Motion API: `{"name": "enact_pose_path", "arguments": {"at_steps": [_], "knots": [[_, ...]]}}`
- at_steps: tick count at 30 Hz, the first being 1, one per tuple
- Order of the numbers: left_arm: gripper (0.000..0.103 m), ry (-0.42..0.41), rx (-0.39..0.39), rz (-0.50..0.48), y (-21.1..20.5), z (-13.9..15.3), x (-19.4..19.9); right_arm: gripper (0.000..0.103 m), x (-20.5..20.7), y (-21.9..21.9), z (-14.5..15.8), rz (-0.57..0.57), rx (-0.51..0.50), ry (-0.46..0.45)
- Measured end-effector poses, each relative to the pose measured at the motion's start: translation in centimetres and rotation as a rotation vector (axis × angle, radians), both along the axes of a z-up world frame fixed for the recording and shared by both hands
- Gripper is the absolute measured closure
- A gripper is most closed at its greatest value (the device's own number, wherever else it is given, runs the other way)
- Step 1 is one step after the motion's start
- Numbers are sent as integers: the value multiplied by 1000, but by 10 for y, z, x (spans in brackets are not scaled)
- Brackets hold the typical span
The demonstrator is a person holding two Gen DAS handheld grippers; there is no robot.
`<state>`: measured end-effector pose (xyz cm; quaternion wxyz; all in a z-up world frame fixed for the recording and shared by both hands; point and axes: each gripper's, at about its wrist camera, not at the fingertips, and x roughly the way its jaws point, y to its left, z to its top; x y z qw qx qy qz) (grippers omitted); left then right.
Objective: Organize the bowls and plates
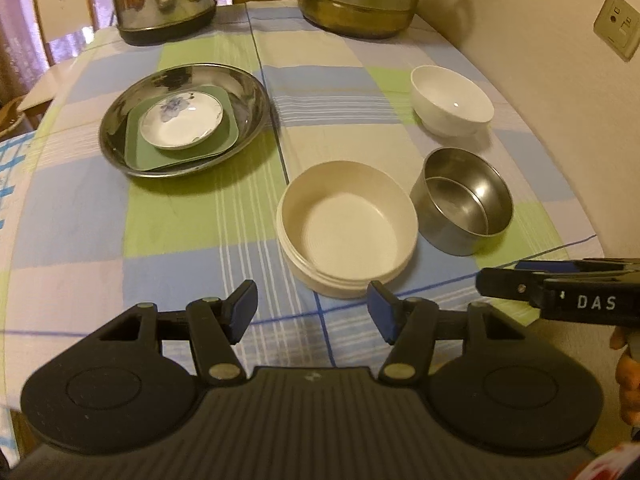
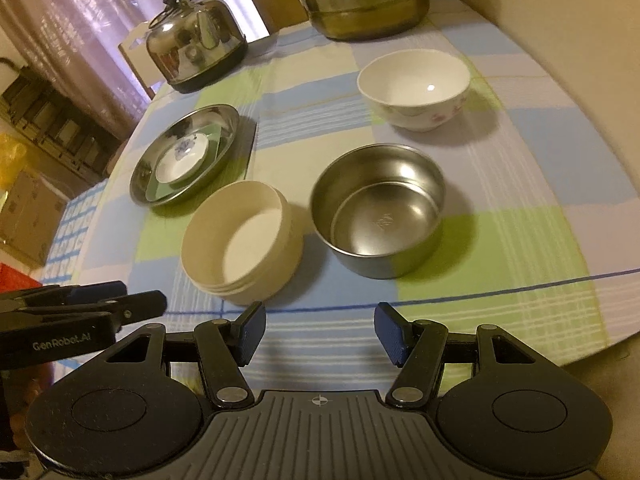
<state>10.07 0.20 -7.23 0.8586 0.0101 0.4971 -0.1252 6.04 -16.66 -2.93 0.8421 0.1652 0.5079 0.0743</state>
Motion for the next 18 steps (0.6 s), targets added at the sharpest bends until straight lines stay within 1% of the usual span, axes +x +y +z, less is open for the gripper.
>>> {"name": "enact_pose_path", "arguments": {"at_steps": [3,4,6,8,13,15,18], "knots": [[46,7,-8,-30,5,-6,16,42,11,9,-4,-19,6,-2],[48,7,-7,-43,5,-8,21,42,15,13,-5,-24,7,-5],[50,-4,-9,-74,5,-10,29,43,22,18,-9,-39,3,-6],[53,-5,-10,-96,5,-14,37,49,28,23,-12,-51,4,-5],[56,4,-21,-145,3,-23,56,54,40,35,-19,-79,-1,2],[58,8,-19,-164,2,-27,62,55,43,38,-22,-95,-6,6],[63,19,-22,-186,2,-32,69,60,47,39,-28,-123,-6,17]]}}
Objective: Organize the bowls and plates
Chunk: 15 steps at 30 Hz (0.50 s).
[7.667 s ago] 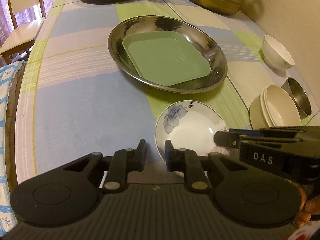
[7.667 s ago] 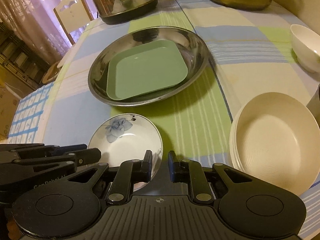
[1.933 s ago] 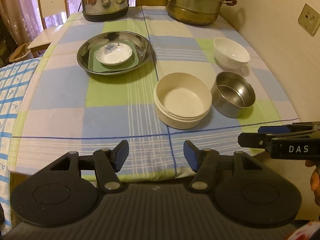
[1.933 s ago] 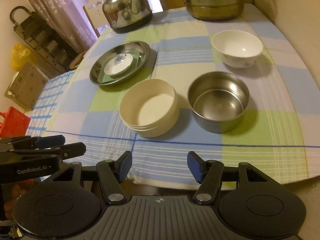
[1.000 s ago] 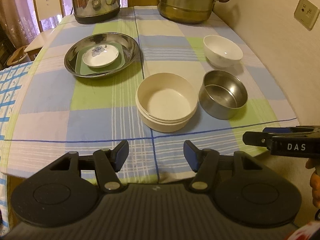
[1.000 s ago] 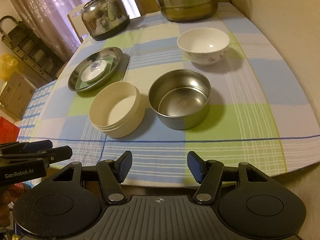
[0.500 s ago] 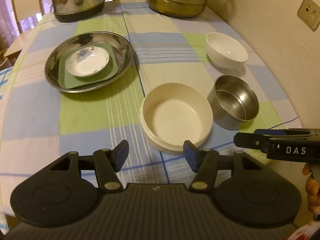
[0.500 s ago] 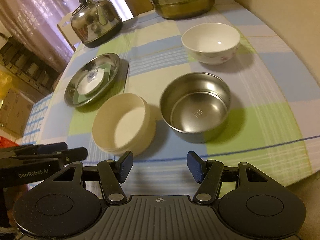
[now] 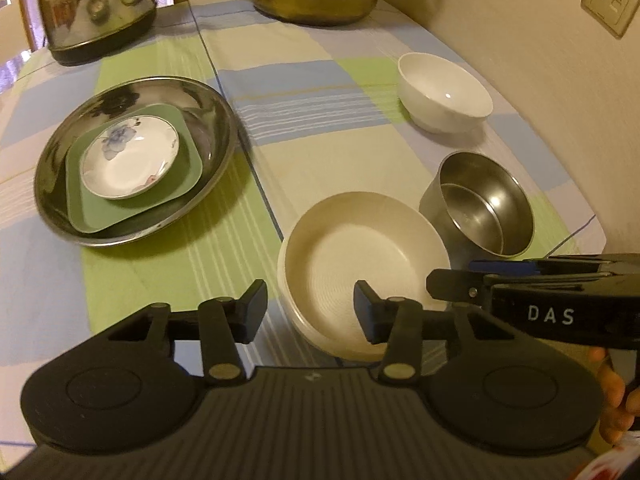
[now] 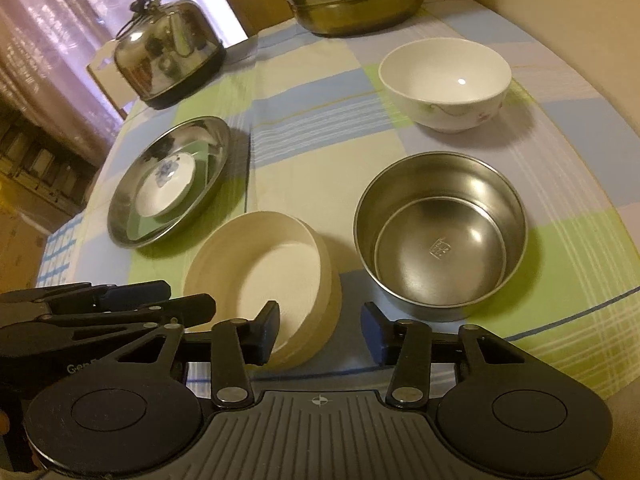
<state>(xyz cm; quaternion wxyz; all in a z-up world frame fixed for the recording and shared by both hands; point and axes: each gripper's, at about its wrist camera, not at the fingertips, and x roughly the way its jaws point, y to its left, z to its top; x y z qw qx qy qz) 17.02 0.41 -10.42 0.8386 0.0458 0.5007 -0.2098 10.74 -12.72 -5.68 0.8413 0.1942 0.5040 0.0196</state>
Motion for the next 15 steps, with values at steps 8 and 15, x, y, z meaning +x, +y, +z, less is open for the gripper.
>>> {"name": "enact_pose_path", "arguments": {"at_steps": [8,15], "knots": [[71,27,0,-39,4,-12,14,69,9,7,-8,-40,-23,14],[83,51,-3,-66,7,-20,17,79,11,13,-12,-62,-29,24]]}}
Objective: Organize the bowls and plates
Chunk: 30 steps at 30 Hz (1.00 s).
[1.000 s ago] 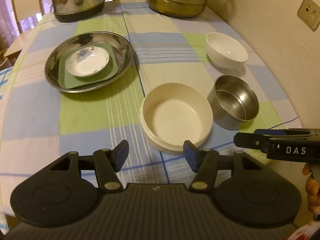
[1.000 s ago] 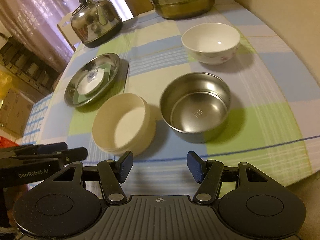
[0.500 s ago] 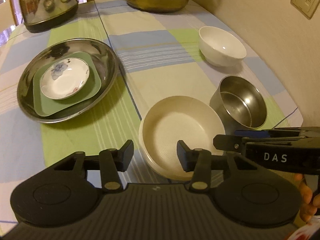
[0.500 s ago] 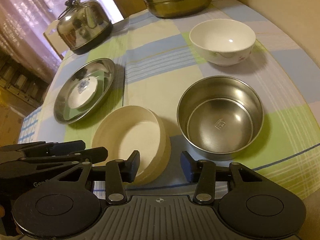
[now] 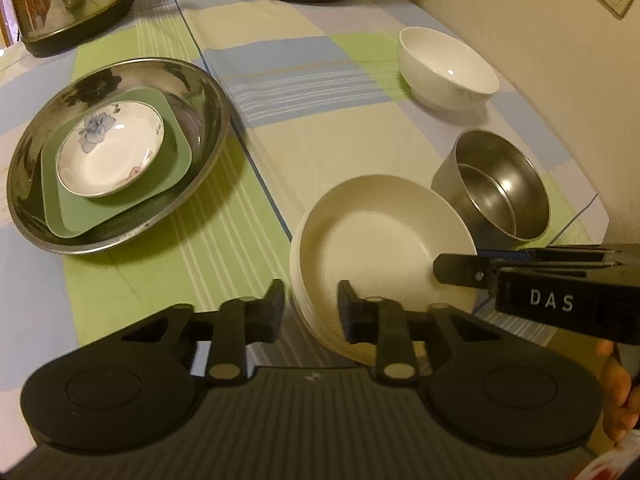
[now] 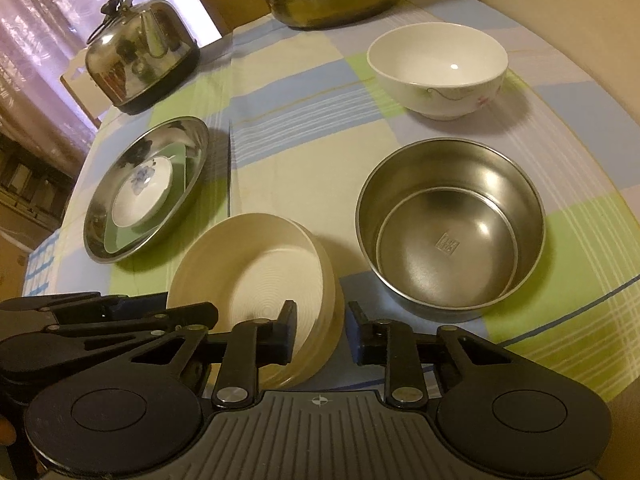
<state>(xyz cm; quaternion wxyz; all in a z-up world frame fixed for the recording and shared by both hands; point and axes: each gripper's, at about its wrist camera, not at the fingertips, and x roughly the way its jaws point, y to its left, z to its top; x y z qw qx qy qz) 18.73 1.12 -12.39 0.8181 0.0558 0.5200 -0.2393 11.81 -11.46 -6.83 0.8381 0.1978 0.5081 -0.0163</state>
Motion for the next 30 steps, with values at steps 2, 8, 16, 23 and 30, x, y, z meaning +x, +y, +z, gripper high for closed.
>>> {"name": "enact_pose_path", "arguments": {"at_steps": [2,8,16,23,30], "knots": [[86,4,-4,-5,1,-1,0,85,1,1,0,1,-7,5],[86,-17,0,-9,2,4,-3,87,1,4,2,19,-20,13],[86,-58,3,57,3,30,-11,87,7,3,19,87,9,-18],[86,-127,-14,108,-11,61,-9,87,18,-12,45,141,18,-74],[86,-172,-45,103,-47,79,-1,87,25,-47,63,138,5,-105]]}}
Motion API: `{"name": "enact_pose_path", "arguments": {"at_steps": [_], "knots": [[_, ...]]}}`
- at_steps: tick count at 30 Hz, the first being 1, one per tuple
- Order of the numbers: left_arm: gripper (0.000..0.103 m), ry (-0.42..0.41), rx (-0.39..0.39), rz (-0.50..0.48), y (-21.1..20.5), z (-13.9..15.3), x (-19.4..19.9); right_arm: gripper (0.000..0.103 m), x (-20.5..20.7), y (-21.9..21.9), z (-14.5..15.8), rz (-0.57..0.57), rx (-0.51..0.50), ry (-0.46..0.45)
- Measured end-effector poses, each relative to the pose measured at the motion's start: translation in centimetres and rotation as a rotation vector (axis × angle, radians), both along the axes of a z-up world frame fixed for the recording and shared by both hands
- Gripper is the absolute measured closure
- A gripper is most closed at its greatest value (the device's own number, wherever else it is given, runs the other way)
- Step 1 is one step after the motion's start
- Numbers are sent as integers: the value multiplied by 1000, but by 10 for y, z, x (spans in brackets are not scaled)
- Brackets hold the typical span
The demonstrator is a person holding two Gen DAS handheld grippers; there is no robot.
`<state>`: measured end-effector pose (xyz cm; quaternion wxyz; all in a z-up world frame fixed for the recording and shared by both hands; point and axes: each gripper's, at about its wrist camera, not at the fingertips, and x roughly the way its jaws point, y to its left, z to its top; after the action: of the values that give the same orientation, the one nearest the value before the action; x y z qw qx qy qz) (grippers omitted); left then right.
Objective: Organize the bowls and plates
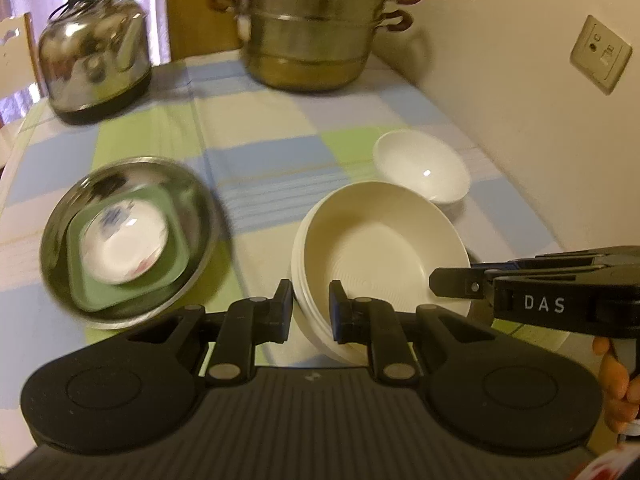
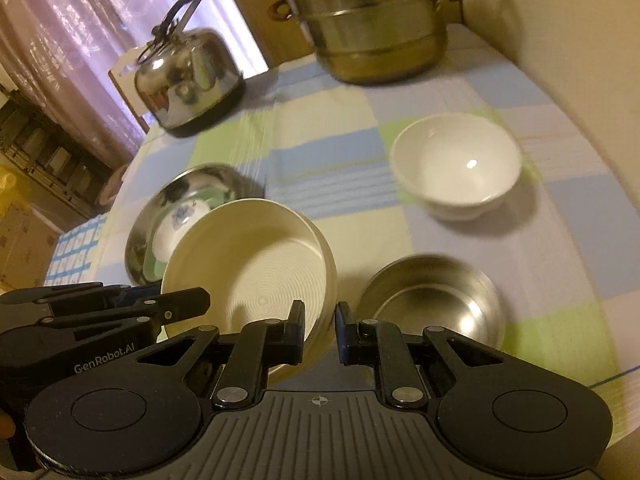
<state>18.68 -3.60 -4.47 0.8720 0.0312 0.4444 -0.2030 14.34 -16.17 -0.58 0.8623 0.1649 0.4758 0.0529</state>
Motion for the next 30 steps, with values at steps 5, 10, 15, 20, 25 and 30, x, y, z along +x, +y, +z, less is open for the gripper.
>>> {"name": "enact_pose_path", "arguments": {"at_steps": [5,10,15,20,25,30], "knots": [[86,-17,-19,-29,-35,3,12,87,7,-34,9,-36,-12,-17],[86,-22,-40,-48,-64,6,28,87,16,-68,17,-79,-16,-36],[86,-32,-49,-56,-85,9,43,87,27,-93,25,-101,-24,-58],[86,-45,-46,-56,-102,11,65,87,44,-112,27,-110,-23,-64],[86,-47,-45,-47,-114,11,87,87,67,-125,24,-110,-21,-55],[86,-28,-41,-40,-123,5,104,87,85,-136,16,-113,-12,-35]]}}
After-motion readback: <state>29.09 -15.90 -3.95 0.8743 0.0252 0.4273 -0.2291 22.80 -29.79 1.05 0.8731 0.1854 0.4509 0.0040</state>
